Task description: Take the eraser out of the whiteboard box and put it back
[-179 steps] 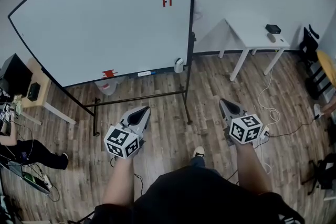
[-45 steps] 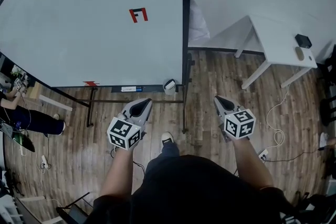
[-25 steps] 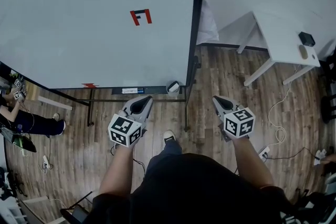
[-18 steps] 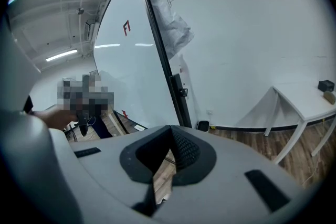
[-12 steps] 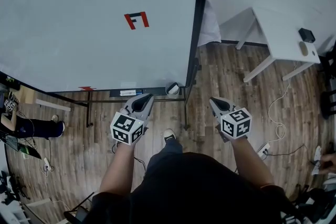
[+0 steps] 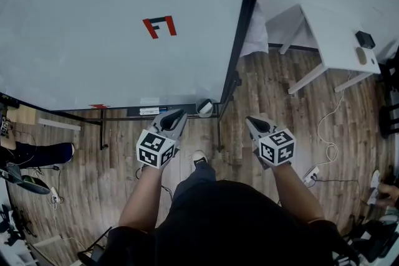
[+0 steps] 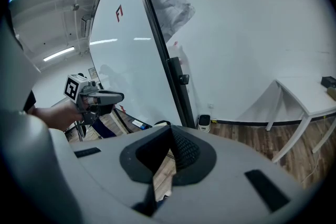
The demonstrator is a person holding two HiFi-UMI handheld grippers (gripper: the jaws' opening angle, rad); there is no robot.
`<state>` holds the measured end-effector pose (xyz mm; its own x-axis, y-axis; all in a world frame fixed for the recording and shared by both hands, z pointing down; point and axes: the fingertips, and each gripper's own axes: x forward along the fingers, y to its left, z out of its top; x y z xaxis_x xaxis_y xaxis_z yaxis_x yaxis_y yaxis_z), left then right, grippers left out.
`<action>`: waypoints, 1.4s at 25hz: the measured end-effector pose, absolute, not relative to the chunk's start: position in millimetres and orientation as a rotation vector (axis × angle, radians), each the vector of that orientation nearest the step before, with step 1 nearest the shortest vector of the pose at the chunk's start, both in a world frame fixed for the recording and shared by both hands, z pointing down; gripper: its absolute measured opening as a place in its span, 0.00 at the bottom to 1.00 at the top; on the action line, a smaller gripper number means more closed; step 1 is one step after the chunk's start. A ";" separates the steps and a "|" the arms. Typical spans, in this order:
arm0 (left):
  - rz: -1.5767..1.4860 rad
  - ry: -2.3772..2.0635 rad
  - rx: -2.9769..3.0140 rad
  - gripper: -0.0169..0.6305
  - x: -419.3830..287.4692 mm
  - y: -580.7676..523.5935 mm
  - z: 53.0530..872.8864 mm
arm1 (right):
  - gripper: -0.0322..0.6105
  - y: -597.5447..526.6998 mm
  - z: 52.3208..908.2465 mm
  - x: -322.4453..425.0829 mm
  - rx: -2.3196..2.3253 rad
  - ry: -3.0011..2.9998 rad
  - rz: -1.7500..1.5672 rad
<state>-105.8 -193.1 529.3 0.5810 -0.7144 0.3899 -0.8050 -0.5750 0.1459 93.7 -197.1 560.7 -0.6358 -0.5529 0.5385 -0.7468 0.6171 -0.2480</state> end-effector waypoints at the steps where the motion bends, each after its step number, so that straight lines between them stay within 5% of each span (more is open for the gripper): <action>1: 0.429 -1.231 2.505 0.08 -104.2 -195.0 533.1 | 0.04 -198.5 562.0 93.1 1.032 -2.429 0.644; 35: 0.659 -1.070 2.553 0.26 -59.5 -236.3 608.8 | 0.04 -207.0 597.8 86.2 1.025 -2.341 0.679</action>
